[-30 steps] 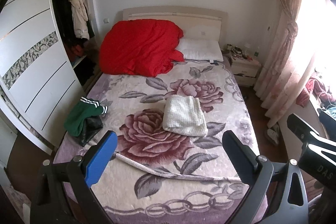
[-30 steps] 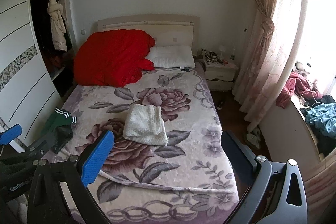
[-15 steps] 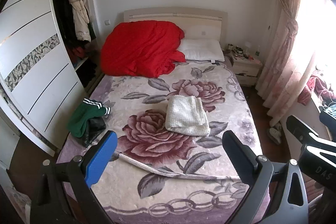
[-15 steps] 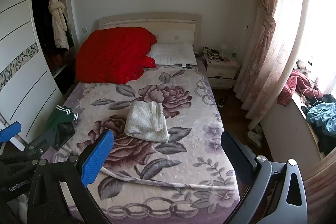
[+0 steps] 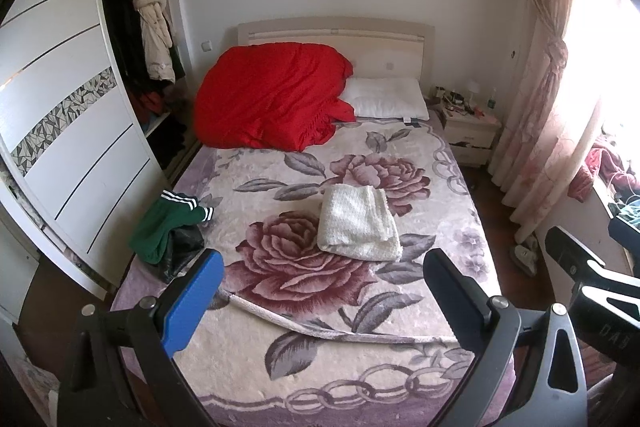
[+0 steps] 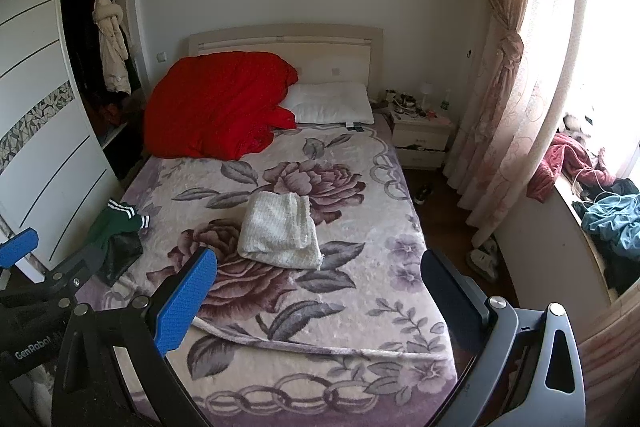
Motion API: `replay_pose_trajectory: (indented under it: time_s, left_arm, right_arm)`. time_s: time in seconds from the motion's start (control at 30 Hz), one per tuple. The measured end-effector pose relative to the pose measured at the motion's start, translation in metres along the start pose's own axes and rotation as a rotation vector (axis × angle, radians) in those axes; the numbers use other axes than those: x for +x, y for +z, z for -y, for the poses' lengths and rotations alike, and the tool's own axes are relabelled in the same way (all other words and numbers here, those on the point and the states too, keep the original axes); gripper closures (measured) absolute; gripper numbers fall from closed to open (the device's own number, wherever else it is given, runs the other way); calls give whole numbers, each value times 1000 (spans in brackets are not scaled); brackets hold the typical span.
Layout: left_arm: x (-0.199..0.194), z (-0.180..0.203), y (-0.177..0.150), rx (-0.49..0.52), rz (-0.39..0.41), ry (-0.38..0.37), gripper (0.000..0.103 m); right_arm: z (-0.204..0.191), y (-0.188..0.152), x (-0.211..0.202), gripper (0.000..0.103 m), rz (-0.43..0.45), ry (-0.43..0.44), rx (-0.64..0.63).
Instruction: Fold large clothes
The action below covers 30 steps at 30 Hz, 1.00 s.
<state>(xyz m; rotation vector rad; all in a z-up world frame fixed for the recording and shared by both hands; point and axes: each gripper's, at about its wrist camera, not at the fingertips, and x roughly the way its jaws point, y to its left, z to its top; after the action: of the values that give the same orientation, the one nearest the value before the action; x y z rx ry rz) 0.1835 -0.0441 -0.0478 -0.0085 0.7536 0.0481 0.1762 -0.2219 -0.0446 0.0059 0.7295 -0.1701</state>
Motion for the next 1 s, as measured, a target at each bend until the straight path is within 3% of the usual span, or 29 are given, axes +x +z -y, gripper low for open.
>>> replay_pose_trajectory:
  time_s: [1.0]
  left_arm:
    - [-11,-4,5,1,27,10,1]
  right_arm:
    - [3,-3,-3,0,8,4,-3]
